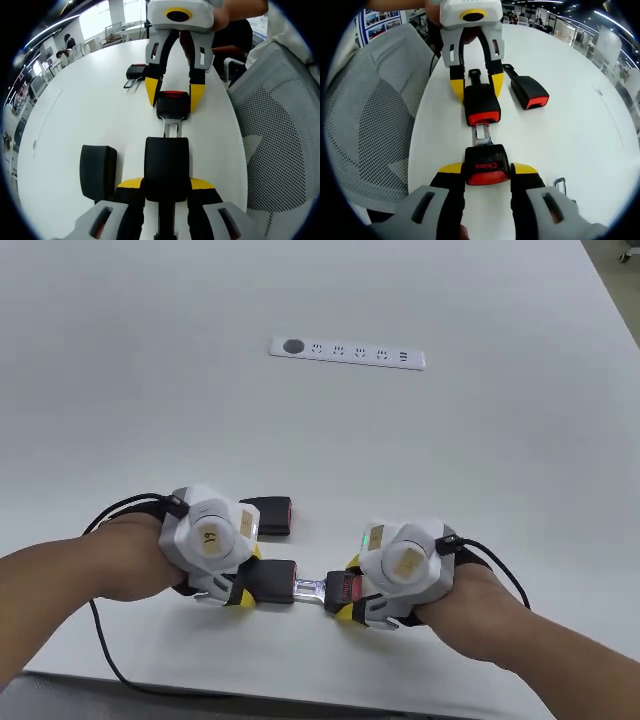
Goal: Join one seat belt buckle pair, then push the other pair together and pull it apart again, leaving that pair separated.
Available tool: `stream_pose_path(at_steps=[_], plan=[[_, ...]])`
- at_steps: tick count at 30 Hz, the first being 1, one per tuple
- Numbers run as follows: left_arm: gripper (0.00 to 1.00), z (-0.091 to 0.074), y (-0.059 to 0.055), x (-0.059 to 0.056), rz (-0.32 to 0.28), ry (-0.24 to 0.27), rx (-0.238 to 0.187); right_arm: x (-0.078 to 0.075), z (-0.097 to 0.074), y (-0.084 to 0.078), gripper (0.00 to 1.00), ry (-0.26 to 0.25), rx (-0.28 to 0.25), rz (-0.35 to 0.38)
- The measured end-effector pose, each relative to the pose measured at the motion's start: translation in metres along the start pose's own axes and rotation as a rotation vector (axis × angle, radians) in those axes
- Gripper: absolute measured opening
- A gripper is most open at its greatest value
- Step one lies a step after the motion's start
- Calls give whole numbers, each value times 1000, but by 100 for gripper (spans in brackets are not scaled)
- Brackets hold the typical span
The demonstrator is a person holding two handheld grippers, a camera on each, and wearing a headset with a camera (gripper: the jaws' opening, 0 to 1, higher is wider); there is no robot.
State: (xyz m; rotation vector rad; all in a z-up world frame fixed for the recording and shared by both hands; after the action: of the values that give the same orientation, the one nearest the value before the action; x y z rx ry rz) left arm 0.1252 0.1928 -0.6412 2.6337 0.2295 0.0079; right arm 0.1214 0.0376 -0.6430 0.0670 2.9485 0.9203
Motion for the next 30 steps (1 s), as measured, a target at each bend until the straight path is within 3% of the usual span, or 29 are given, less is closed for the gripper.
stream_pose_path(at_steps=[14,30], plan=[[33,0,1,0,10,-5,0,-3,2,0,33,-5,15,-33],[33,-1,2,-1,8,-9,-2,-5,9,8,33,5,-5,-33]])
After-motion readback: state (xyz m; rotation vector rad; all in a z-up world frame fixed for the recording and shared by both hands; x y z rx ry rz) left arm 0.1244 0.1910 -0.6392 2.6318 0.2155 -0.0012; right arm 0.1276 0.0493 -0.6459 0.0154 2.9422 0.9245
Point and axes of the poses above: the centre of the closed fingertips' face, and the gripper's own axes: z roughly forward along the fingers, x roughly to its left, y roughly out of its top, the point moved 6 cm from there along -z, roughly backward along the fingers, and after that the axes turned 4 degrees about -z, right-handed, at the moved point
